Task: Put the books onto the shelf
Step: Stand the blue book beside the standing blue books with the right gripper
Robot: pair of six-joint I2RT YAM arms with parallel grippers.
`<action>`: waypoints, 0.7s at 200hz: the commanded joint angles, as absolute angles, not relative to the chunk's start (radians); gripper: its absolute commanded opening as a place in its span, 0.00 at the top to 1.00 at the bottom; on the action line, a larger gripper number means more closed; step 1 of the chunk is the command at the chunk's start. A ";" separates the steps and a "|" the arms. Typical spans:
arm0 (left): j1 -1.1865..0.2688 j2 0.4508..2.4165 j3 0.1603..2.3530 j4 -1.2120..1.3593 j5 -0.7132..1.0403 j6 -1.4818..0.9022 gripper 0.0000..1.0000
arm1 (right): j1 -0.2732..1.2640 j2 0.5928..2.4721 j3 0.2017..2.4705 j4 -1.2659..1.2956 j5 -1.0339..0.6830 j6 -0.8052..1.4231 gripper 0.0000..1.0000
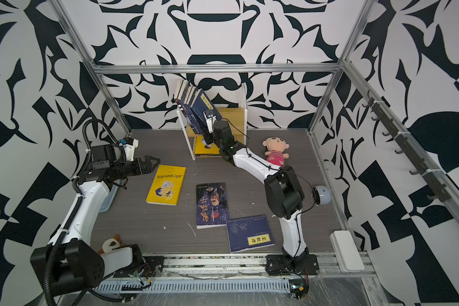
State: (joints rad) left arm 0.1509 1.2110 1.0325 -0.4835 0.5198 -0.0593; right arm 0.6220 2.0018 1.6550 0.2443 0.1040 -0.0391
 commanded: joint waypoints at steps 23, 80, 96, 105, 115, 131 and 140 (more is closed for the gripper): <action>0.152 1.192 1.042 -0.489 0.528 -0.061 0.00 | 0.638 1.952 1.621 0.279 0.024 -0.056 0.52; 0.151 1.188 1.040 -0.487 0.527 -0.061 0.01 | 0.615 2.012 1.669 0.296 0.012 -0.036 0.74; 0.151 1.189 1.039 -0.486 0.525 -0.060 0.00 | 0.612 2.022 1.679 0.304 -0.015 -0.043 0.77; 0.151 1.191 1.037 -0.485 0.526 -0.059 0.00 | 0.611 2.025 1.684 0.305 -0.029 -0.046 0.77; 0.150 1.190 1.038 -0.485 0.524 -0.059 0.00 | 0.609 2.024 1.684 0.308 -0.043 -0.052 0.77; 0.151 1.192 1.037 -0.486 0.520 -0.056 0.01 | 0.608 2.014 1.667 0.316 -0.067 -0.060 0.76; 0.151 1.190 1.037 -0.486 0.519 -0.055 0.00 | 0.608 2.005 1.654 0.319 -0.069 -0.061 0.76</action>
